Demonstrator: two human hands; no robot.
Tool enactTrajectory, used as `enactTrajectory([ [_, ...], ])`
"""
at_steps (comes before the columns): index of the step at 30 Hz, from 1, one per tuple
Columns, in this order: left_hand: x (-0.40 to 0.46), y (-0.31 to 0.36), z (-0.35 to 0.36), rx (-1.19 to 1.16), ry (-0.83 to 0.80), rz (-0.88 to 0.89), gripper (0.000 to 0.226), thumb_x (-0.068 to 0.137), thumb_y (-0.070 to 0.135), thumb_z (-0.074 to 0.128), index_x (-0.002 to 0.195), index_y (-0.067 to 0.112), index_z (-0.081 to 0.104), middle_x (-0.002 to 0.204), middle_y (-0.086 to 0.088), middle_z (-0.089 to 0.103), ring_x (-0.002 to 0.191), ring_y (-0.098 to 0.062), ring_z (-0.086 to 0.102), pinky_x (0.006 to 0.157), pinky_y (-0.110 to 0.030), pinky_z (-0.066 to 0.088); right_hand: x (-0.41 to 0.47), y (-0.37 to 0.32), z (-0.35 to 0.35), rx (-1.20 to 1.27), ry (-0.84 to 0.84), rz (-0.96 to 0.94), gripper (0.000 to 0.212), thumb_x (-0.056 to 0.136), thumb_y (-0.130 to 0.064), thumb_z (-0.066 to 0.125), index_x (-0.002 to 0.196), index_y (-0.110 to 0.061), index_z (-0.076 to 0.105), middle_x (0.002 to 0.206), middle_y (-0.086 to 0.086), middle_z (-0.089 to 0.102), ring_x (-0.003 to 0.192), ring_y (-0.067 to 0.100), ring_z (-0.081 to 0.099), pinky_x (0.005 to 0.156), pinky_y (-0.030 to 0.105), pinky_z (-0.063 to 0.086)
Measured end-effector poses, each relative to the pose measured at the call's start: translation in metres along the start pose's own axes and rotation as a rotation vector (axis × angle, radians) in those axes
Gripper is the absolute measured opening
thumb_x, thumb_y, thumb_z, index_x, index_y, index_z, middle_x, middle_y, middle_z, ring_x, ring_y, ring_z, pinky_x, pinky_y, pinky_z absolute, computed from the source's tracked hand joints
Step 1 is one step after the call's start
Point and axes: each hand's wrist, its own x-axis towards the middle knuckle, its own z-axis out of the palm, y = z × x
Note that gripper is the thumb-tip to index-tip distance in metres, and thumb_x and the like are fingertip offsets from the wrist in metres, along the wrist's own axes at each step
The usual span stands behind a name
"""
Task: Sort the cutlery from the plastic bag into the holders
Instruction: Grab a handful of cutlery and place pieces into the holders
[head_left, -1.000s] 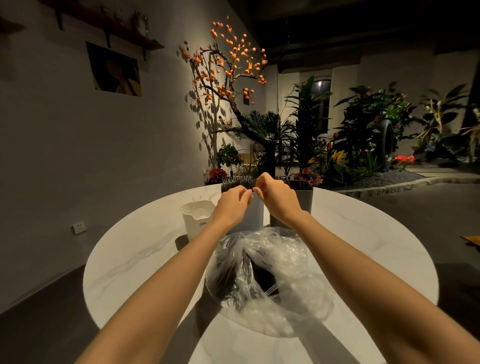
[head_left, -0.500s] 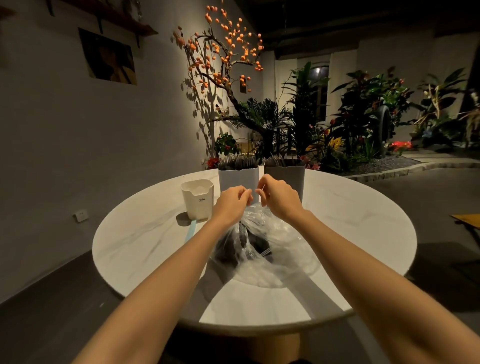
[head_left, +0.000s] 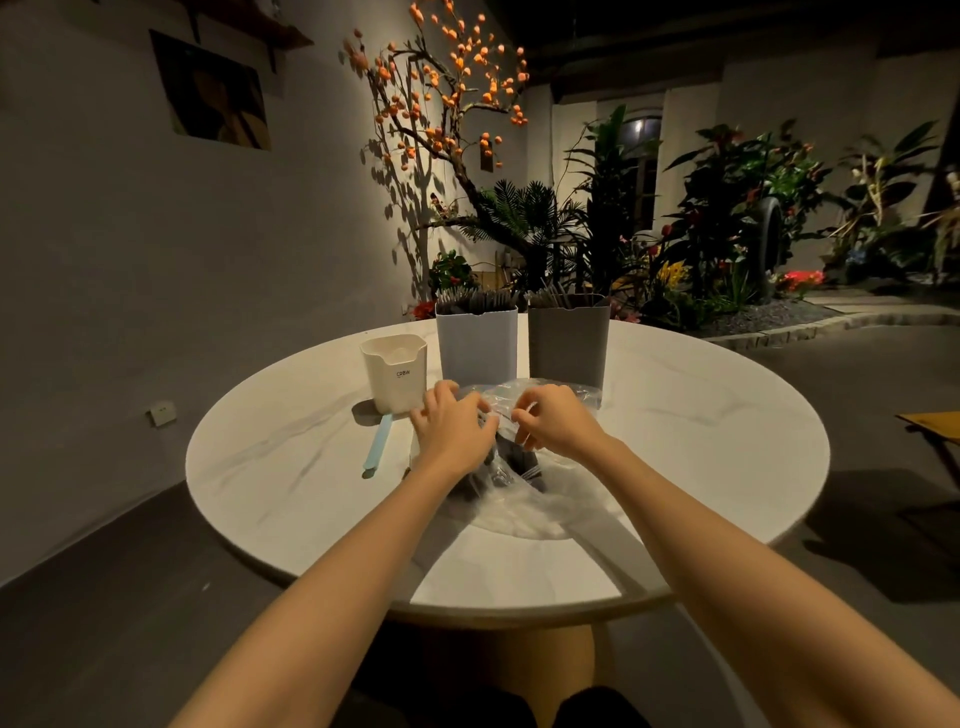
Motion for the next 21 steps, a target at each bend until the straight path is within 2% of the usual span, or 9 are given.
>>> enactTrajectory([
  [2,-0.003,-0.007,0.005,0.012,-0.112,-0.067,0.035,0.095,0.046,0.049,0.127,0.032,0.054,0.154,-0.008,0.020,0.142,-0.031,0.017,0.112,-0.050,0.019,-0.001,0.008,0.004,-0.155,0.030,0.018,0.023,0.094,-0.015,0.051,0.090,-0.003,0.070,0.084,0.012,0.073,0.075,0.024,0.068,0.073,0.041,0.058],
  [5,-0.004,-0.012,0.008,-0.031,-0.260,-0.142,0.045,0.094,0.050,0.048,0.136,0.035,0.045,0.158,-0.009,0.016,0.144,-0.036,0.018,0.113,-0.055,0.021,-0.002,0.017,0.006,-0.293,0.039,0.068,0.025,0.093,-0.014,0.048,0.100,-0.007,0.072,0.101,0.012,0.071,0.089,0.027,0.064,0.078,0.039,0.055],
  [9,0.001,-0.010,0.013,-0.079,-0.288,-0.131,0.058,0.094,0.044,0.050,0.147,0.036,0.028,0.158,-0.010,0.020,0.142,-0.037,0.024,0.113,-0.056,0.025,0.001,0.030,0.008,-0.313,0.038,0.088,0.034,0.094,-0.010,0.047,0.124,-0.008,0.062,0.134,0.013,0.055,0.118,0.029,0.053,0.099,0.038,0.045],
  [12,0.005,-0.004,0.012,-0.135,-0.264,-0.097,0.067,0.094,0.037,0.052,0.152,0.033,0.017,0.158,-0.009,0.024,0.140,-0.036,0.031,0.110,-0.052,0.032,0.003,0.034,0.015,-0.342,0.129,0.043,0.034,0.095,-0.012,0.047,0.126,-0.009,0.061,0.140,0.011,0.047,0.129,0.027,0.041,0.106,0.034,0.035],
  [14,0.006,-0.001,0.009,-0.184,-0.203,-0.093,0.063,0.096,0.033,0.050,0.151,0.033,0.019,0.149,-0.008,0.040,0.129,-0.034,0.045,0.101,-0.047,0.042,0.001,0.035,0.018,-0.360,0.233,0.016,0.029,0.096,-0.015,0.049,0.121,-0.009,0.064,0.135,0.009,0.051,0.125,0.025,0.041,0.103,0.032,0.036],
  [16,0.008,-0.002,0.007,-0.210,-0.134,-0.126,0.057,0.096,0.031,0.047,0.150,0.034,0.026,0.139,-0.009,0.051,0.120,-0.033,0.052,0.094,-0.043,0.045,0.000,0.036,0.023,-0.356,0.273,0.013,0.025,0.096,-0.017,0.050,0.111,-0.009,0.068,0.119,0.009,0.056,0.111,0.025,0.045,0.092,0.032,0.042],
  [19,0.013,-0.011,0.010,-0.346,-0.105,-0.191,0.055,0.092,0.022,0.048,0.145,0.033,0.039,0.137,-0.009,0.055,0.118,-0.033,0.053,0.096,-0.042,0.045,0.002,0.036,0.028,-0.246,0.202,0.126,0.026,0.093,-0.015,0.044,0.090,-0.007,0.069,0.096,0.011,0.066,0.084,0.027,0.058,0.072,0.036,0.051],
  [21,0.012,-0.016,0.012,-0.476,-0.130,-0.193,0.056,0.091,0.013,0.049,0.144,0.028,0.043,0.137,-0.008,0.054,0.120,-0.031,0.052,0.099,-0.041,0.043,0.003,0.035,0.028,-0.214,0.180,0.192,0.030,0.093,-0.016,0.041,0.078,-0.005,0.065,0.083,0.012,0.066,0.073,0.029,0.059,0.062,0.034,0.048],
])
